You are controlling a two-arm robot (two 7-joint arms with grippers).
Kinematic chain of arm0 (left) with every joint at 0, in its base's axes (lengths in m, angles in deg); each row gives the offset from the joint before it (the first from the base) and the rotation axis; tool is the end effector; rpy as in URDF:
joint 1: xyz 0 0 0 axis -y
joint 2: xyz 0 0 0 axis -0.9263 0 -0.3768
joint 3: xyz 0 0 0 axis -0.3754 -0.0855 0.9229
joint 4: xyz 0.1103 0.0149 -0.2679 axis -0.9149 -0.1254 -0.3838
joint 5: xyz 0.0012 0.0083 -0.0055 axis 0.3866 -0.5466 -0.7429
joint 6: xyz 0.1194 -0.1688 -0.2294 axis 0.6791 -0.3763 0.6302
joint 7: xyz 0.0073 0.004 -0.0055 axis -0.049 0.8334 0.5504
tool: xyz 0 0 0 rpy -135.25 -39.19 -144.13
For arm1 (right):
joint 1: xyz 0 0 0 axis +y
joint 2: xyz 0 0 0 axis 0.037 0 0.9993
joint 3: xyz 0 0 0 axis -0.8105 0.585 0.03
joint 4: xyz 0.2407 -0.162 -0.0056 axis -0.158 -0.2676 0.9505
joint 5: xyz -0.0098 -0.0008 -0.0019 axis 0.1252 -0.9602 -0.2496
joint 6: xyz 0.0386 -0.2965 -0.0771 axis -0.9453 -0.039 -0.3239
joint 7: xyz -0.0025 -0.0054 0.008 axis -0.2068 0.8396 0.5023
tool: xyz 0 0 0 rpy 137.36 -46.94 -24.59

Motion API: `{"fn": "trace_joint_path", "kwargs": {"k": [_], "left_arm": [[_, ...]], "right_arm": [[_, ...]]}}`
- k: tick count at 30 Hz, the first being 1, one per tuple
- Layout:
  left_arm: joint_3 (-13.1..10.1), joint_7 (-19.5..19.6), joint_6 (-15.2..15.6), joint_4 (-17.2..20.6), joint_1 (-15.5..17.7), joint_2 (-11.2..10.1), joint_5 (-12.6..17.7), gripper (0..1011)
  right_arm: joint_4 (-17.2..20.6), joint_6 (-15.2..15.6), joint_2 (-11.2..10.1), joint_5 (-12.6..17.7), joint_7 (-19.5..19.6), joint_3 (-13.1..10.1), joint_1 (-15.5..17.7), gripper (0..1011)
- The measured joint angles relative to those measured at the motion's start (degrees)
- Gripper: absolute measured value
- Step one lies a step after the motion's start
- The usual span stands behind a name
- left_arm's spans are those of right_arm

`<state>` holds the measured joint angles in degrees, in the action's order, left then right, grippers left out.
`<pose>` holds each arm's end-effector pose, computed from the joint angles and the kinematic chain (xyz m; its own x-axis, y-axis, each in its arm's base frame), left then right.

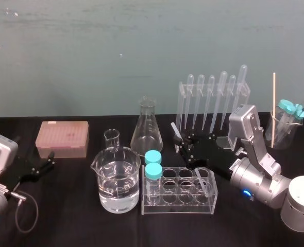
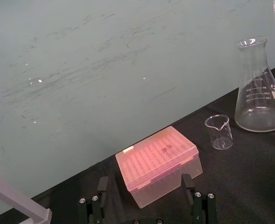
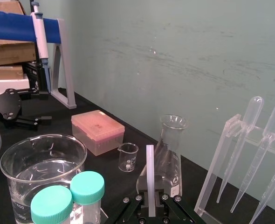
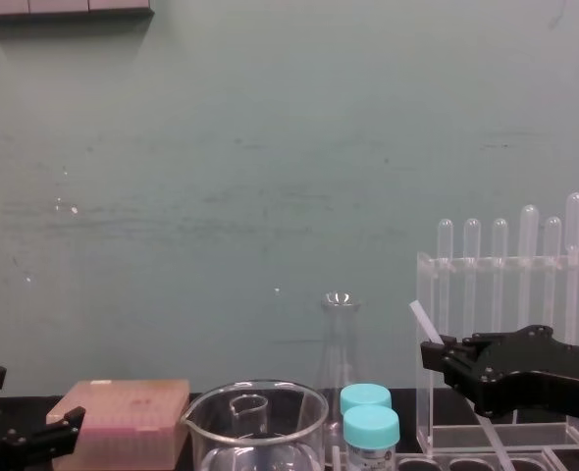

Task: Pick up the stirring rod with one hand, then place it down.

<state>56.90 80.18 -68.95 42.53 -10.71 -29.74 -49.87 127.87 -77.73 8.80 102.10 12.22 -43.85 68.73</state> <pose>0.3580 0.0826 -0.3022 0.2924 0.8803 0.3735 -0.9552 0.2874 0.0704 0.3969 -0.0313 -0.2665 0.6697 -0.7170 0.1935 0.7369 0.6739 -0.0537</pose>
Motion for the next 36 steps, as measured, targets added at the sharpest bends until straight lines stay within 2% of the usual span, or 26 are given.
{"fn": "trace_joint_path", "kwargs": {"k": [2,10,16,19,20,24,25,26,29,32,36], "left_arm": [[0.00,0.00,0.00,0.00,0.00,0.00,0.00,1000],[0.00,0.00,0.00,0.00,0.00,0.00,0.00,1000],[0.00,0.00,0.00,0.00,0.00,0.00,0.00,1000],[0.00,0.00,0.00,0.00,0.00,0.00,0.00,1000],[0.00,0.00,0.00,0.00,0.00,0.00,0.00,1000],[0.00,0.00,0.00,0.00,0.00,0.00,0.00,1000],[0.00,0.00,0.00,0.00,0.00,0.00,0.00,1000],[0.00,0.00,0.00,0.00,0.00,0.00,0.00,1000],[0.00,0.00,0.00,0.00,0.00,0.00,0.00,1000],[0.00,0.00,0.00,0.00,0.00,0.00,0.00,1000],[0.00,0.00,0.00,0.00,0.00,0.00,0.00,1000]], "right_arm": [[0.00,0.00,0.00,0.00,0.00,0.00,0.00,69],[0.72,-1.94,1.27,-0.05,0.07,-2.38,0.47,69],[2.56,-4.04,2.45,1.49,-0.37,-4.79,0.78,70],[3.04,-6.93,3.17,2.55,-1.85,-6.20,0.87,69],[3.04,-6.93,3.17,2.55,-1.85,-6.20,0.87,70],[3.40,-11.10,3.76,2.95,-3.48,-7.64,1.13,69],[3.47,-12.99,3.88,2.61,-3.60,-8.14,1.39,69],[3.47,-12.99,3.88,2.61,-3.60,-8.14,1.39,69],[3.29,-17.35,4.03,1.22,-3.99,-9.10,2.10,69],[2.61,-19.58,4.07,1.16,-4.93,-9.90,2.65,70],[1.61,-20.33,4.23,1.48,-5.44,-10.84,3.41,69]]}}
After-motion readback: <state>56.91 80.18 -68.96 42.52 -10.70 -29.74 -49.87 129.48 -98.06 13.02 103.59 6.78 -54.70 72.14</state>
